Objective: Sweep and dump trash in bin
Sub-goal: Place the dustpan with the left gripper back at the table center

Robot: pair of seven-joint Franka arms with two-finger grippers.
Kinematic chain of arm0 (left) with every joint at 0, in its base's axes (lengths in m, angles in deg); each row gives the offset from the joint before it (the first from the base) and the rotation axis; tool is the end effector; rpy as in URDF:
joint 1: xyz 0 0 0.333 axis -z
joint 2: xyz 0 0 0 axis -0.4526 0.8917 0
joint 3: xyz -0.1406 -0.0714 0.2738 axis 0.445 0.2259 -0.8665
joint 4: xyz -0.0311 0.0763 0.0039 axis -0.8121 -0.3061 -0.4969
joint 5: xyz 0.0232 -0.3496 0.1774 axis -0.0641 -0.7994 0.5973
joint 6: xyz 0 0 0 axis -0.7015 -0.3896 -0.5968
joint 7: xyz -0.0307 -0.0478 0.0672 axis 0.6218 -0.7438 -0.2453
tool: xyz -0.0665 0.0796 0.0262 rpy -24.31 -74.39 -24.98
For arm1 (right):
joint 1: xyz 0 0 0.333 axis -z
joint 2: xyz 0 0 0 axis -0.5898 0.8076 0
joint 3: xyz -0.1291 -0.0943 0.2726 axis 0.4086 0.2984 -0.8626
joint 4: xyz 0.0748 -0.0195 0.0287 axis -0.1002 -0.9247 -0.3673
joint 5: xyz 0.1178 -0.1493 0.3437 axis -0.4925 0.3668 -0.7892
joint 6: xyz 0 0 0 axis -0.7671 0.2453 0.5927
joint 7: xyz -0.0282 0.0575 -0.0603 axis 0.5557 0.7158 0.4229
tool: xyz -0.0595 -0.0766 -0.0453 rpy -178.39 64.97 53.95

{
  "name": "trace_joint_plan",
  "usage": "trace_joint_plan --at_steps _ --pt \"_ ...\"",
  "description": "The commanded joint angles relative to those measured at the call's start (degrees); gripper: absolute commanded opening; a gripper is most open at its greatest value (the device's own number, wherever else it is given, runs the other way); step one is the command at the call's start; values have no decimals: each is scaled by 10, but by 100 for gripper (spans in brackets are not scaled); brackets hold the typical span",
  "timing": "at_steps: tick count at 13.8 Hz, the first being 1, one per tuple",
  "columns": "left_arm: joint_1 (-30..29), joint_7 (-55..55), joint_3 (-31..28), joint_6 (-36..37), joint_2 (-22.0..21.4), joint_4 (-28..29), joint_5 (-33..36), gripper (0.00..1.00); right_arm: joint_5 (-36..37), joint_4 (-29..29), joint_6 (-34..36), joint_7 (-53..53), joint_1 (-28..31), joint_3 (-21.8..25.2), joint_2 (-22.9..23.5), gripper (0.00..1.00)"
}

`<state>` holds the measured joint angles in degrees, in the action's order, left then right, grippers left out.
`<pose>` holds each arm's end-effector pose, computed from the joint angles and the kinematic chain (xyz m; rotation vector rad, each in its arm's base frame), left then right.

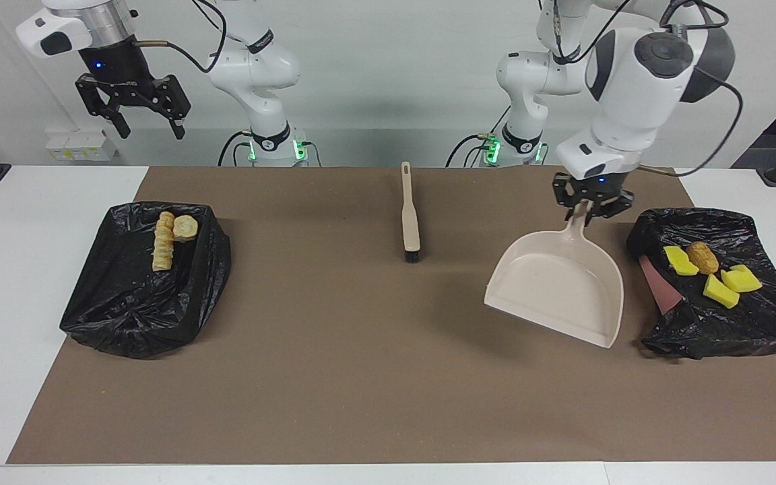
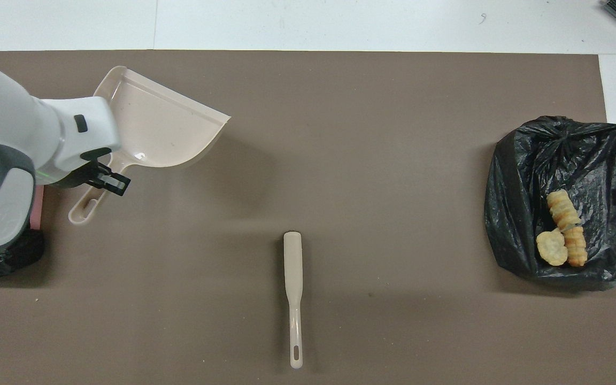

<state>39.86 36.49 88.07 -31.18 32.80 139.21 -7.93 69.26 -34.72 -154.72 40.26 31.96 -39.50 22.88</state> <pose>0.5526 -0.1592 0.5587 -3.0378 0.6670 0.0399 0.5014 -0.0321 0.6963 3.1390 -0.0763 0.1019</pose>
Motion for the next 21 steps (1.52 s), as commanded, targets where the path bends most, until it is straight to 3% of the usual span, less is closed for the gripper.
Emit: trace_joint_plan --at_steps 1,7,12,17,18,20,21 --pt "43 114 -12 -41 -8 17 -38 0 2 -14 1 14 0 2 -8 100" --pt "132 223 -12 -138 78 13 -43 0 2 -15 3 19 0 2 -9 100" --pt "170 299 -9 -253 156 16 -44 0 1 -15 1 20 2 2 -8 100" --pt "194 354 -9 -311 211 12 -44 0 2 -15 1 17 -5 4 -9 100" --pt "191 350 -9 -313 212 10 -42 4 2 -15 0 17 -5 4 -8 100" --pt "188 357 -9 -311 209 10 -44 100 2 -15 0 17 -1 4 -8 100" --pt "185 357 -9 -305 204 11 -45 100 2 -15 0 17 0 3 -8 100"
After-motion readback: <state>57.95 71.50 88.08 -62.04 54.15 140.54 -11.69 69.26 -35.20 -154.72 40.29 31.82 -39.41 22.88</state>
